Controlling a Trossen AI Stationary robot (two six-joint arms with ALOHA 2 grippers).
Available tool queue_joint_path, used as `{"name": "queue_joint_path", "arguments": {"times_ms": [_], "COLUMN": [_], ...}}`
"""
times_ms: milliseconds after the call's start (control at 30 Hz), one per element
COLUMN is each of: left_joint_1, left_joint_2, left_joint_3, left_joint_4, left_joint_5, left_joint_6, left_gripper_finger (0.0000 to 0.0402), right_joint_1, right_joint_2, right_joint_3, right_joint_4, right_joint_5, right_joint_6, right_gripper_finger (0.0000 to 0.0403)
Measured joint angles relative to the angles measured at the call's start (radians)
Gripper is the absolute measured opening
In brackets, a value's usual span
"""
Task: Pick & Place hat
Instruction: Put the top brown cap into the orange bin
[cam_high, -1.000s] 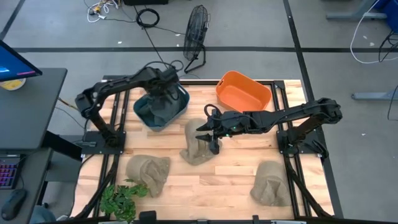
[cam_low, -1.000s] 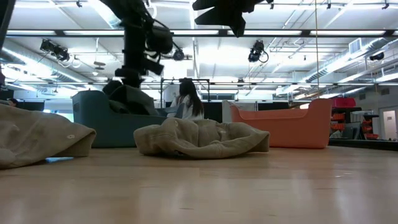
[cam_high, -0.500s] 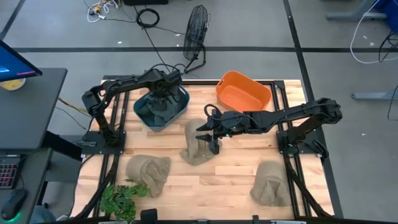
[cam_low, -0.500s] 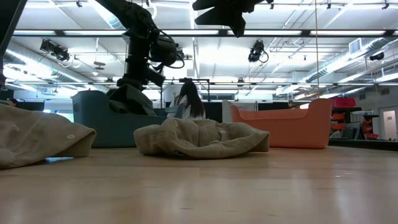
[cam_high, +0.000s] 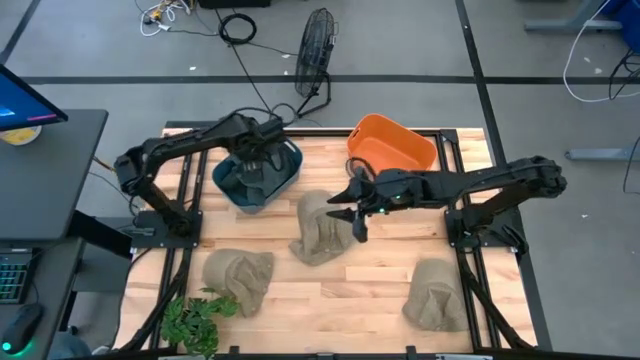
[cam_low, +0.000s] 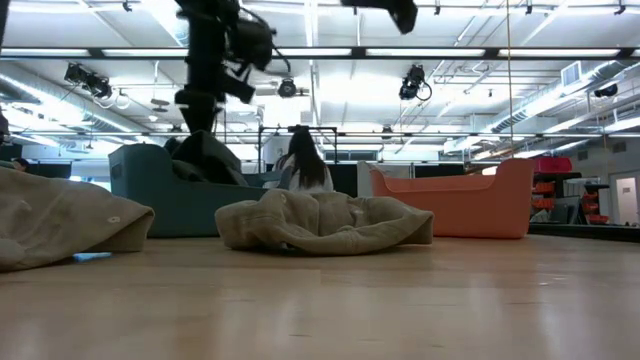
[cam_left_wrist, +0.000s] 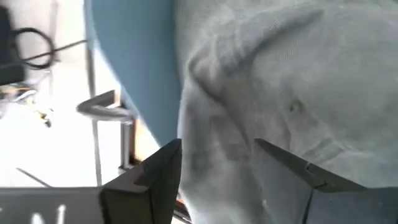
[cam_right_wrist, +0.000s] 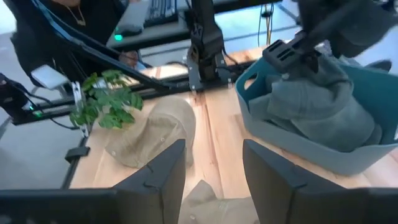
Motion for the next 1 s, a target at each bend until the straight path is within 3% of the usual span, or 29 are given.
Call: {"name": "queue_joint_path", "arguments": {"times_ms": [200,367,500,733,1000], "left_joint_1": [-0.077,-0.19,-0.311,-0.551,-0.774], "left_joint_2": [-0.147,-0.266,-0.329,-0.329,-0.246], "left_joint_3": [0.0,0.0,0.0,0.0,0.0], "left_joint_4": [0.002,0.029,0.139,0.281,0.317], "left_joint_5": [0.014,0.098,0.106,0.08,-0.07], "left_joint_6": [-0.154,-0.388,-0.577,-0.743,-0.924], "left_gripper_finger": [0.0196,0.0182,0.0175,0.0172,0.0172], "right_joint_1": [0.003,0.019,0.027,0.036,0.035], "right_joint_2": [-0.076,-0.117,-0.125,-0.101,-0.019], "right_joint_3": [0.0,0.0,0.0,0.0,0.0], "right_joint_4": [-0.016,-0.02,-0.054,-0.168,-0.18], "right_joint_5": [-0.001,-0.004,-0.006,-0.063,-0.061], "right_joint_6": [0.0,0.0,0.0,-0.007,-0.101], "right_gripper_finger": [0.0162,0.0162,0.0162,0.0162,0.0191]}}
